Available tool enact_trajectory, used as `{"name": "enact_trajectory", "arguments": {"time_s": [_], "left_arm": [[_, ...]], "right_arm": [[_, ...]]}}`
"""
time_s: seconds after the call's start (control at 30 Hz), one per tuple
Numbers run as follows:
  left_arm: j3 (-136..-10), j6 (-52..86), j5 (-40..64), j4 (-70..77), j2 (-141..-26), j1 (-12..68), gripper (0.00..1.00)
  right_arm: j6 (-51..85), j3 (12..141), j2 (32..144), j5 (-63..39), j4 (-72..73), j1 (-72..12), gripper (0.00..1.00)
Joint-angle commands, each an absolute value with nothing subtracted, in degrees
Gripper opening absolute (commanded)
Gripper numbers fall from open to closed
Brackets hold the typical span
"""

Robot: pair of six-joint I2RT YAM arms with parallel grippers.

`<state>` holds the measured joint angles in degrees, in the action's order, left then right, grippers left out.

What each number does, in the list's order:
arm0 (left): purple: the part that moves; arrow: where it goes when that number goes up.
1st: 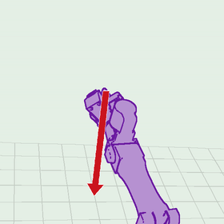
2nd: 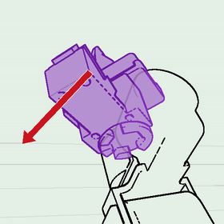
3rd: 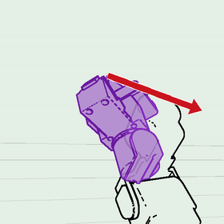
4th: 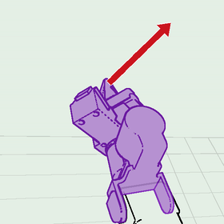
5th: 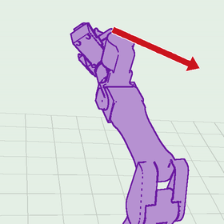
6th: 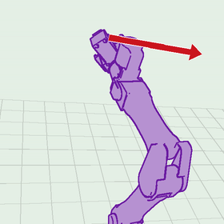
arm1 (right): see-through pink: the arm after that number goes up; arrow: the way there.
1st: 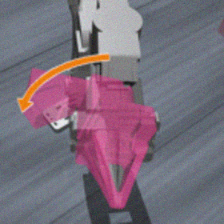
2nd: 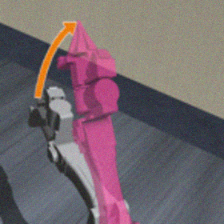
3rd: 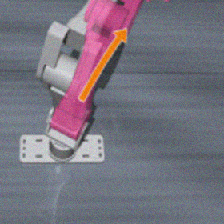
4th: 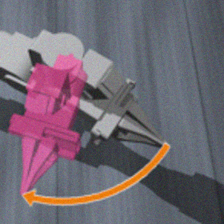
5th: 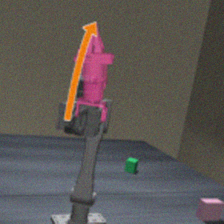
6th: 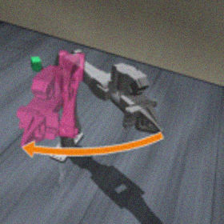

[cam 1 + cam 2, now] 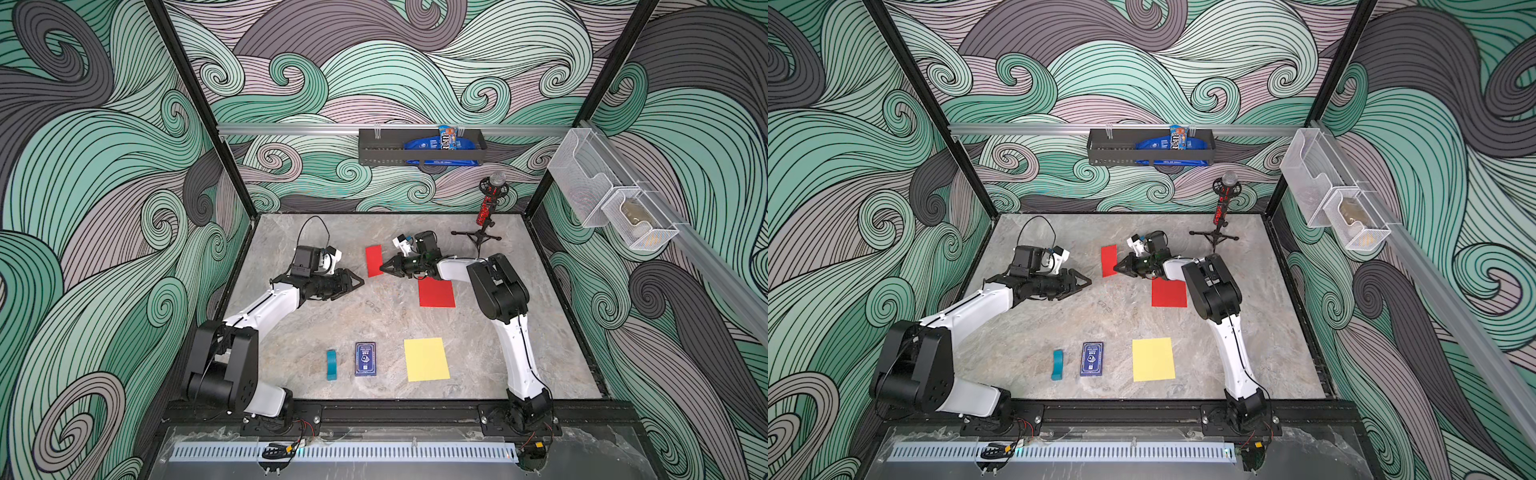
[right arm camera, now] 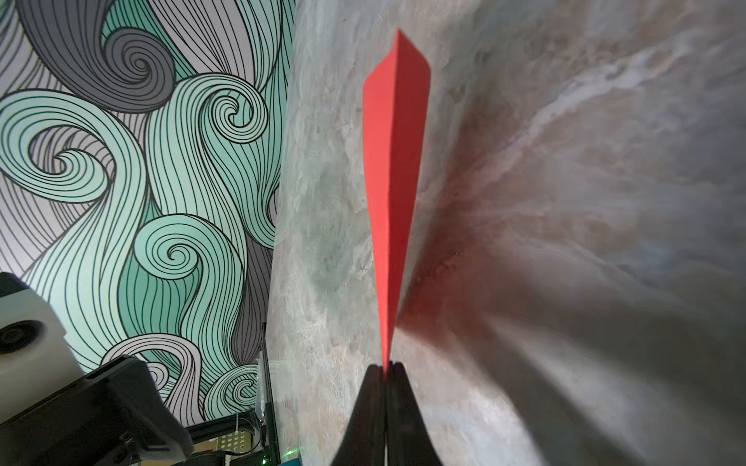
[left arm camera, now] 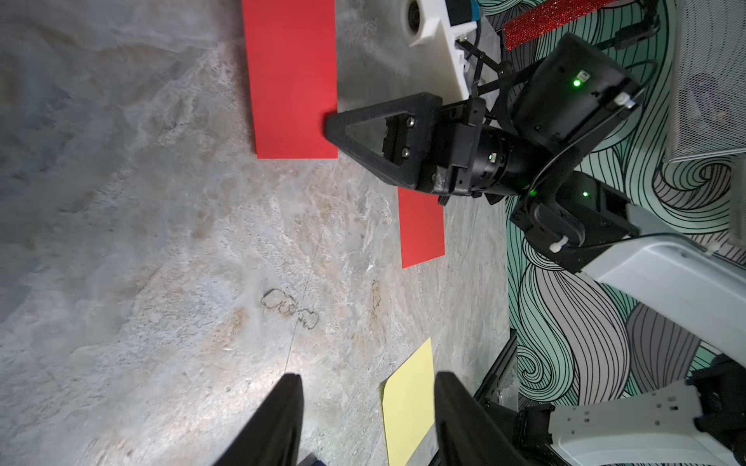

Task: Fold the square paper along the opposite sides
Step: Place the paper at the center of the board.

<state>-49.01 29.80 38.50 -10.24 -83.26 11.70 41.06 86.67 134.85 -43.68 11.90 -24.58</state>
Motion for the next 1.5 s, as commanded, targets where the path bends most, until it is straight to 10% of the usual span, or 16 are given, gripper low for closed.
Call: {"name": "enact_trajectory", "arguments": {"time_s": [0.0,1.0,1.47], "left_arm": [[-48.87,29.14,37.91,-7.88,-83.82,12.04,0.54],[-48.43,27.3,36.49,-7.96,-83.36,11.43,0.52],[-51.82,29.85,27.36,-8.68,-84.18,21.25,0.5]], "right_arm": [[40.1,89.07,135.85,-42.59,7.79,-25.55,0.1],[29.03,99.23,135.25,-30.58,-13.83,-26.51,0.39],[14.64,64.8,100.92,11.49,-14.59,-24.52,0.5]]}}
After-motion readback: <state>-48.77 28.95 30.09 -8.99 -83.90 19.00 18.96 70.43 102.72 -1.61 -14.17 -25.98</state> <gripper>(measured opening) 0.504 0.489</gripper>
